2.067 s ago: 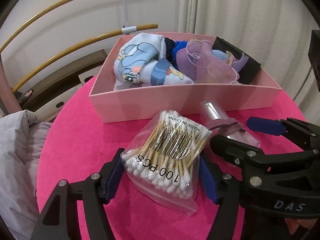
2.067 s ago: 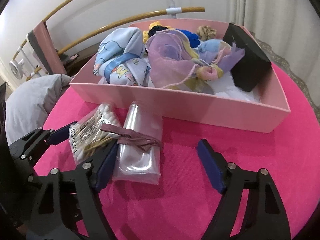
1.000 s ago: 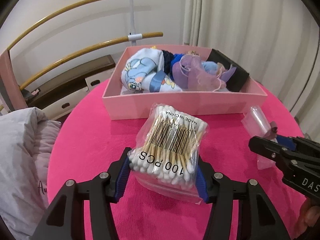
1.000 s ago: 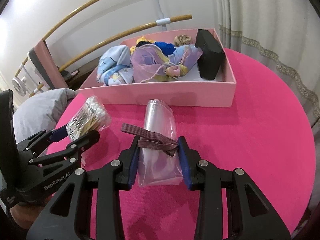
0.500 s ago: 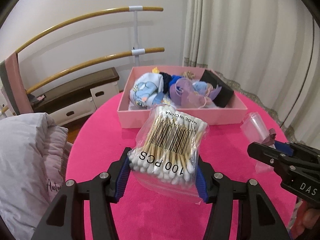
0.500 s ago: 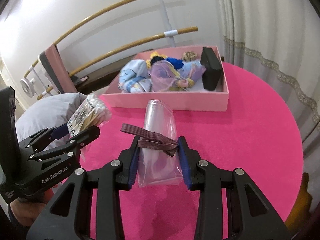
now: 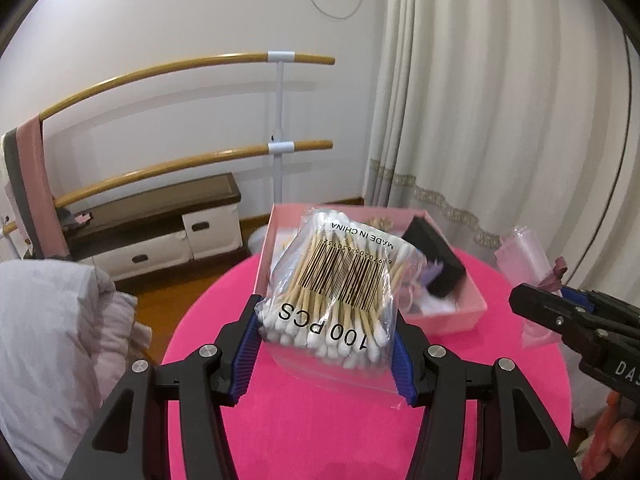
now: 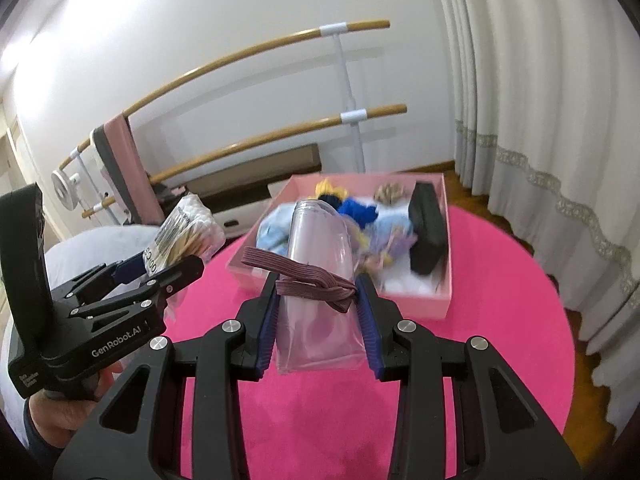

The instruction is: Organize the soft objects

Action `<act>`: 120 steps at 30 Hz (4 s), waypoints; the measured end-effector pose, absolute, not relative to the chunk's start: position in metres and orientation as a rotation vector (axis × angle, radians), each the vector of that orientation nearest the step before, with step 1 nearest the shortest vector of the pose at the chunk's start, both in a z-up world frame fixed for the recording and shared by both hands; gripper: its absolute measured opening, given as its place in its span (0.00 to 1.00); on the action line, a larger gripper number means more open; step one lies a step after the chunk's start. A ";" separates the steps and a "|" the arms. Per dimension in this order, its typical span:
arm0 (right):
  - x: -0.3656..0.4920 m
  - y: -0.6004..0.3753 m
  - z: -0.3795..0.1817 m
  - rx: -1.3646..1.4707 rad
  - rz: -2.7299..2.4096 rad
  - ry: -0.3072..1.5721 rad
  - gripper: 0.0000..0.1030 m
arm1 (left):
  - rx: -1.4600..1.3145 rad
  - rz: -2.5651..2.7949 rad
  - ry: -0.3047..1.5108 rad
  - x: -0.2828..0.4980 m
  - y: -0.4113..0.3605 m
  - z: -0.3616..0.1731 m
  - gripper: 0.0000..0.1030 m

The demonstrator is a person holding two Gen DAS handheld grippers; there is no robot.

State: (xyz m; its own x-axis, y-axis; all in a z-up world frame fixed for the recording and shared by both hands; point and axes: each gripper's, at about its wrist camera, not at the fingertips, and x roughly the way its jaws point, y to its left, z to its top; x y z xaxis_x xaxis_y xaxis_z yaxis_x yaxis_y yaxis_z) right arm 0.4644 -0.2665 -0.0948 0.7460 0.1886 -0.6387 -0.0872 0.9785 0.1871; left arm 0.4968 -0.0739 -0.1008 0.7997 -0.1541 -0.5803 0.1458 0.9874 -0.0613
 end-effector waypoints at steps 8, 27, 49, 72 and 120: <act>0.514 -0.283 -0.079 0.160 0.117 0.698 0.33 | -0.010 -0.139 0.589 0.539 -0.088 -0.082 0.51; 0.633 -0.316 -0.104 0.169 0.065 0.807 0.33 | 0.003 -0.139 0.640 0.676 -0.131 -0.086 0.51; 0.701 -0.345 -0.176 0.281 0.042 0.997 0.47 | -0.028 -0.134 0.829 0.868 -0.131 -0.116 0.89; 0.579 -0.325 -0.095 0.272 -0.026 0.775 1.00 | 0.034 0.007 0.534 0.767 -0.115 -0.029 1.00; 0.245 -0.205 -0.021 0.021 -0.097 0.419 1.00 | 0.028 0.042 0.353 0.278 -0.077 -0.059 1.00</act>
State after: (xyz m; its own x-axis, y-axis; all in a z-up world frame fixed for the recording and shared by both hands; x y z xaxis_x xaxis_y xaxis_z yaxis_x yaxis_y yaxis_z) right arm 0.2455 -0.2049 -0.0214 0.9088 -0.0899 -0.4073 0.0985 0.9951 0.0003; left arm 0.2778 -0.0771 -0.0591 0.9376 0.0456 -0.3448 -0.0358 0.9988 0.0348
